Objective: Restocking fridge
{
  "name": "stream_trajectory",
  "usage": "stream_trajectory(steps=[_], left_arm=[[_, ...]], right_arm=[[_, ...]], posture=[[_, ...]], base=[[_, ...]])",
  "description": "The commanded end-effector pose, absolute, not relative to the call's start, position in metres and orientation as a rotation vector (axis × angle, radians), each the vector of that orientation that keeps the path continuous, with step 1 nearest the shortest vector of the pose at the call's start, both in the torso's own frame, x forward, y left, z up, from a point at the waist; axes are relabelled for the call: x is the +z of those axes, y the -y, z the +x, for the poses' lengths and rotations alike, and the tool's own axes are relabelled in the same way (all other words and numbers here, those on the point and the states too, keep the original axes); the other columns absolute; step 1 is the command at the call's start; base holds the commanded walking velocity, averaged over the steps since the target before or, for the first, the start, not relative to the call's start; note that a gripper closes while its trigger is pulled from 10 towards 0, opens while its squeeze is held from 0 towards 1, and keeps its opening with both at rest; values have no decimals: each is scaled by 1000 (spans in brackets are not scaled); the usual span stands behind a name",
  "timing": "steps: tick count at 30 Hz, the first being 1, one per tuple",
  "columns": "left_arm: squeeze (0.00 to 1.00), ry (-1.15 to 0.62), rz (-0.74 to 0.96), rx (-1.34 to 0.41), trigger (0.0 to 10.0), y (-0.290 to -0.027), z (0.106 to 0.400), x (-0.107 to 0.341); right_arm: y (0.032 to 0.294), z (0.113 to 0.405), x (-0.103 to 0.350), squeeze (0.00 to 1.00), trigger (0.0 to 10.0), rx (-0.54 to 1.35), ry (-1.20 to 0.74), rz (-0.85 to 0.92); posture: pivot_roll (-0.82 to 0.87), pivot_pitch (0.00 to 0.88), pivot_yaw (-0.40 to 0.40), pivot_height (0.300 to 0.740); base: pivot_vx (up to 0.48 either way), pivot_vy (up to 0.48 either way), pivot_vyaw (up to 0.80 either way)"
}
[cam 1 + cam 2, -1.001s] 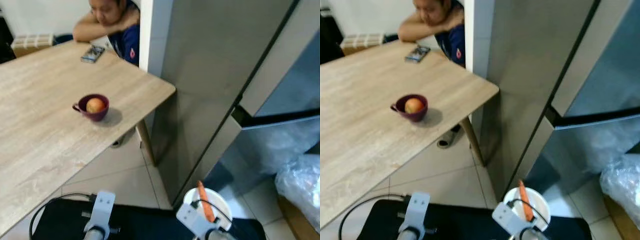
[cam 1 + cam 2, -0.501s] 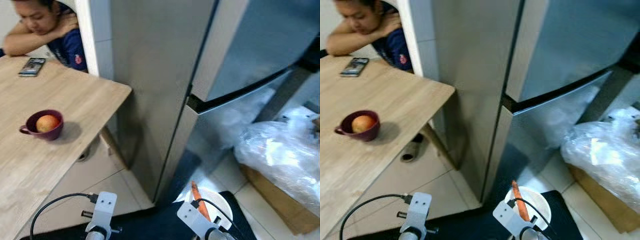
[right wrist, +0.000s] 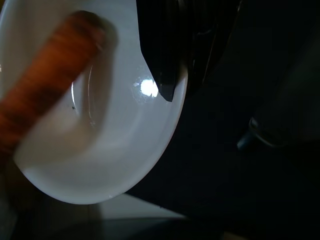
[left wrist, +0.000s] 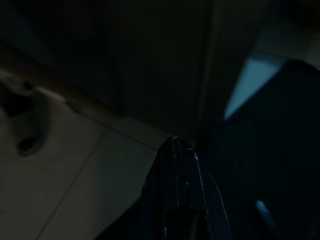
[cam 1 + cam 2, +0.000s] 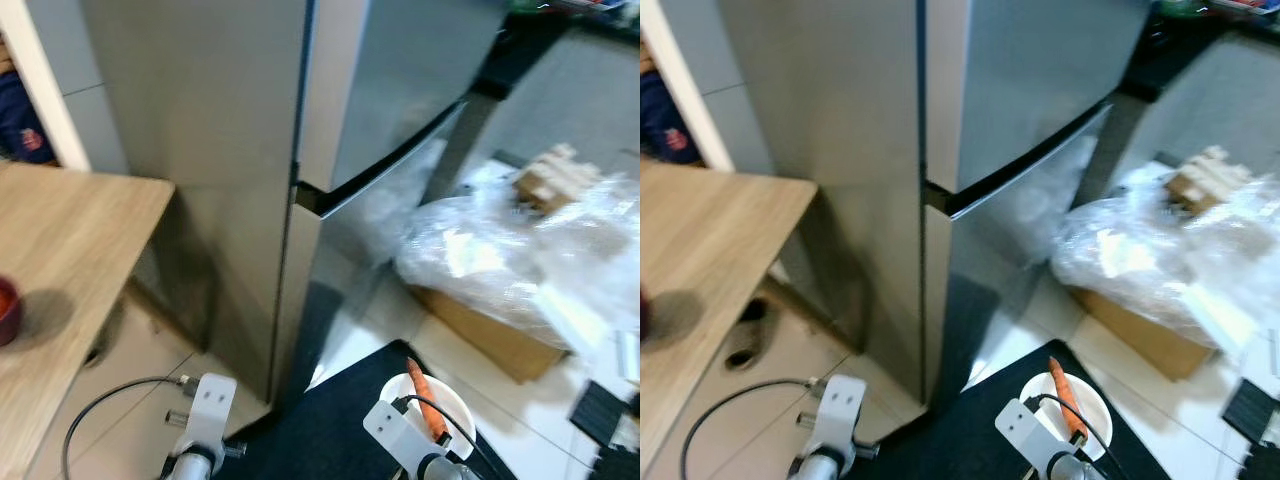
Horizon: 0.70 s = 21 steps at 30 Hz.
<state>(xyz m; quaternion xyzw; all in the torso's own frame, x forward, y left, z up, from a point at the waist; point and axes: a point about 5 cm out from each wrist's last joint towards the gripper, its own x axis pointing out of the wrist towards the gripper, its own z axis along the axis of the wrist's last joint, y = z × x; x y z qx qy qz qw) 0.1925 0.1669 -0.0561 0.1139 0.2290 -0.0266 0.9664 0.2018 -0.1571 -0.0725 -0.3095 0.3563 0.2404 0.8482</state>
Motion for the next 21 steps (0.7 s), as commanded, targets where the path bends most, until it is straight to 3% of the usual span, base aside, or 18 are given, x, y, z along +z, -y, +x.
stream_trajectory(steps=[1,7,19,21], left_arm=[[0,-484,225,-64,10000,-164,189,-59],[0,-485,213,-53,10000,-164,189,-59],[0,-473,215,-48,10000,-165,190,-58],[0,-465,234,-53,10000,-165,190,-57]], right_arm=[[160,198,-74,0,10000,496,-764,-646],[160,199,-74,0,10000,483,-768,-627],[159,201,-72,0,10000,506,-745,-649],[159,201,-72,0,10000,504,-745,-648]], posture=[[-66,87,-61,740],[-65,86,-59,740],[-65,85,-61,740],[-67,84,-59,740]], base=[[0,0,-800],[0,0,-800],[0,0,0],[0,-480,0]])
